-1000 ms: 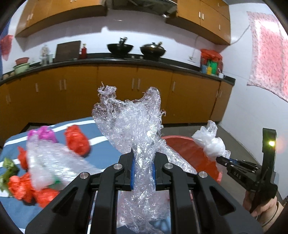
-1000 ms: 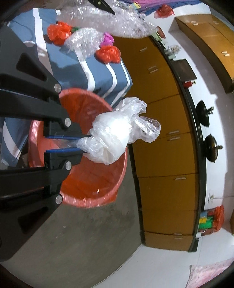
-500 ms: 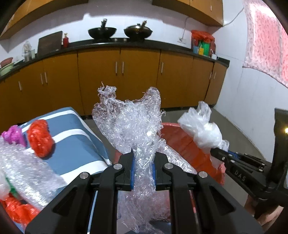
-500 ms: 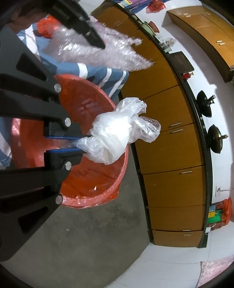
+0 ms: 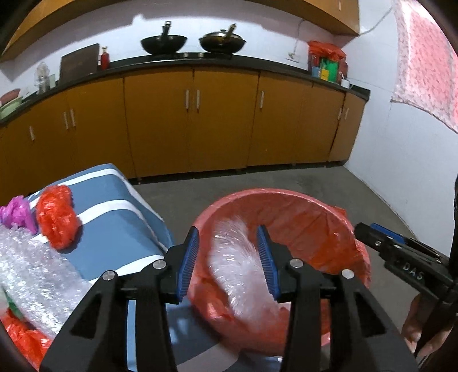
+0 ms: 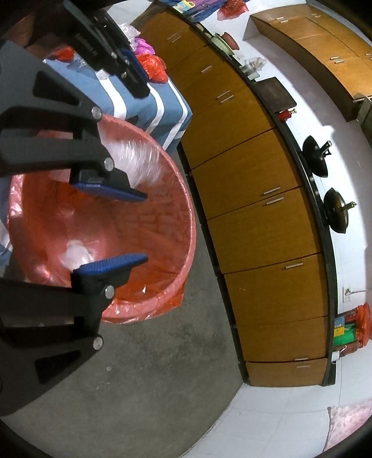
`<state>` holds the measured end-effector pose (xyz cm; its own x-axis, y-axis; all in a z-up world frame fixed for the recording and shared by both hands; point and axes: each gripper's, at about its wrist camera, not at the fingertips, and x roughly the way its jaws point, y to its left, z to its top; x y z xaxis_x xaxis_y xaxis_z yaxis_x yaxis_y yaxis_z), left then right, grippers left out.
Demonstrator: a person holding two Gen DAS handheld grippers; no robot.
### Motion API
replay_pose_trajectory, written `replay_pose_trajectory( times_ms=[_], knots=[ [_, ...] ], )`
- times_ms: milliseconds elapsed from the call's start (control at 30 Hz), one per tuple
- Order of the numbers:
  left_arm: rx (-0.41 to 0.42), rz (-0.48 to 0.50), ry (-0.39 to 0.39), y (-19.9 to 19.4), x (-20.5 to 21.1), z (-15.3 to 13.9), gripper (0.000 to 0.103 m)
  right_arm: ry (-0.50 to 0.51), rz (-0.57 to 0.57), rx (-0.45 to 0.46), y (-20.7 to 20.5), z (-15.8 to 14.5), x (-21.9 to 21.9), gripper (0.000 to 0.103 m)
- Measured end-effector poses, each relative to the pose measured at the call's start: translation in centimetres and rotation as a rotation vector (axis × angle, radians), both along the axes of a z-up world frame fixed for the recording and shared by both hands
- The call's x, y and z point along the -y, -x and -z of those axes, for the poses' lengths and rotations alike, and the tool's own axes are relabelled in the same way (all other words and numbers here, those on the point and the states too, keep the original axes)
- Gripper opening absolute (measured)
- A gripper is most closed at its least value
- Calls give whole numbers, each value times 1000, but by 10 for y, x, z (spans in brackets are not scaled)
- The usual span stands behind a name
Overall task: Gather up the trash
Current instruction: 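Lower the bubble wrap into the red basket and open the left tool, then grasp the green bag with the left tool while the right tool grasps bubble wrap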
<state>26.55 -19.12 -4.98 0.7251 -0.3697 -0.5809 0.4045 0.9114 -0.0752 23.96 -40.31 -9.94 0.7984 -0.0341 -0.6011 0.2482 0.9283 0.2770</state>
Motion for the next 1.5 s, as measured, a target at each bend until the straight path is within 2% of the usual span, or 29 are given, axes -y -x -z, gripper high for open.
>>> replay_pose_trajectory(
  times_ms=[233, 433, 533, 633, 867, 1000, 1067, 1267, 1500],
  knots=[
    [45, -72, 25, 19, -44, -18, 45, 41, -23, 24, 13, -17, -17, 42],
    [126, -179, 20, 52, -101, -36, 49, 67, -129, 60, 16, -35, -64, 47],
    [171, -264, -3, 70, -138, -40, 56, 75, -209, 79, 16, -41, -100, 51],
    [191, -365, -21, 86, -177, -41, 58, 72, -282, 86, 14, -45, -134, 51],
    [164, -616, -37, 107, -276, -28, 66, 49, -448, 81, 3, -41, -216, 53],
    [155, -709, -48, 112, -317, -23, 68, 59, -520, 67, -5, -34, -256, 58],
    [158, -747, -55, 114, -333, -22, 74, 80, -554, 59, -10, -31, -277, 60],
    [156, -790, -71, 116, -361, -12, 76, 136, -602, 25, -26, -20, -316, 63],
    [125, -804, -75, 111, -380, 3, 76, 200, -602, -27, -44, 0, -331, 65]
  ],
)
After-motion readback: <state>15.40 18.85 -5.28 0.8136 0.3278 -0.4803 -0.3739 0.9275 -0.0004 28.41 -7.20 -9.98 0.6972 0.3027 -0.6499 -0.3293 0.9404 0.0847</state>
